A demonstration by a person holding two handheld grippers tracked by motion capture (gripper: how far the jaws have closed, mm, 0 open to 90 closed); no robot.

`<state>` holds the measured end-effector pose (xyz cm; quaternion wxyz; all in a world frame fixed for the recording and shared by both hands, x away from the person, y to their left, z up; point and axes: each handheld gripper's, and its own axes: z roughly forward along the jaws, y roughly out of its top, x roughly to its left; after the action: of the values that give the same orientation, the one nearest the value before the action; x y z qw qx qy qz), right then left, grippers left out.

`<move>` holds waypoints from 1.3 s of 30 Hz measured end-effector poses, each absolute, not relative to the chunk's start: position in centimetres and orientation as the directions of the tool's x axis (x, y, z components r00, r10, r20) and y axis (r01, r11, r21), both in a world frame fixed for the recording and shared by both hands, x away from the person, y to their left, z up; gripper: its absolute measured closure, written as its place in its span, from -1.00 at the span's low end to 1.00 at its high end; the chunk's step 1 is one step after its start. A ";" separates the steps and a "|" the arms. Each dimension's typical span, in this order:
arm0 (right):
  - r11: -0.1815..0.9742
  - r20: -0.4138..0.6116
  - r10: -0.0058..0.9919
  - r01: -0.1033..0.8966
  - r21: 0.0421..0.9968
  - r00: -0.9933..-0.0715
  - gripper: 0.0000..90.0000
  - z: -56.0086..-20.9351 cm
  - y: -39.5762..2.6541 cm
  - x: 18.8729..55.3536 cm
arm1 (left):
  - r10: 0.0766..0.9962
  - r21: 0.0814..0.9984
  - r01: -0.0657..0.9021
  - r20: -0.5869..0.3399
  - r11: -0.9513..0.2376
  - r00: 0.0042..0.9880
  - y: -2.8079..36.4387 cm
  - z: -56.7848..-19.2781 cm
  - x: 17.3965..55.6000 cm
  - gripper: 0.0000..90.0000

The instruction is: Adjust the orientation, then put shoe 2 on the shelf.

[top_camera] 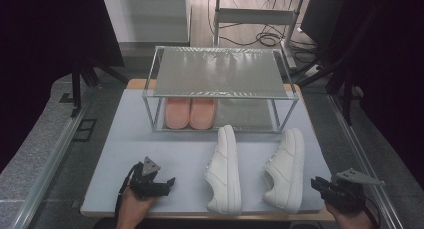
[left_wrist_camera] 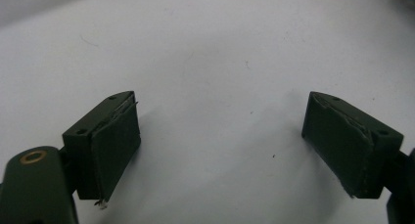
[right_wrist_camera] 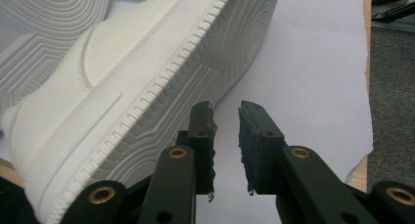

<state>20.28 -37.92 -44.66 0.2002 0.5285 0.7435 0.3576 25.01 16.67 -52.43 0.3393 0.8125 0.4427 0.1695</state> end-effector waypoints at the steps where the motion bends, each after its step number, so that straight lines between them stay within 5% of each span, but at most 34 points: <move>1: 0.191 0.079 0.927 0.642 0.742 -0.366 0.71 -44.5 -37.9 20.3 | 0.835 0.701 0.604 -0.025 -0.378 0.550 16.7 -52.4 25.0 -0.69; 21: 0.252 0.064 0.896 0.621 0.742 -0.440 0.99 -41.8 -35.6 21.5 | 0.834 0.701 0.604 -0.024 -0.380 0.552 16.7 -52.4 25.0 -0.68; 39: 0.272 0.064 0.884 0.620 0.736 -0.464 1.00 -42.7 -34.2 22.5 | 0.835 0.703 0.604 -0.025 -0.377 0.550 16.7 -52.4 25.0 -0.68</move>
<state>22.50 -34.23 -42.66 0.1835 0.4843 0.7761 0.3598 25.00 16.68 -52.45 0.3400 0.8121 0.4427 0.1698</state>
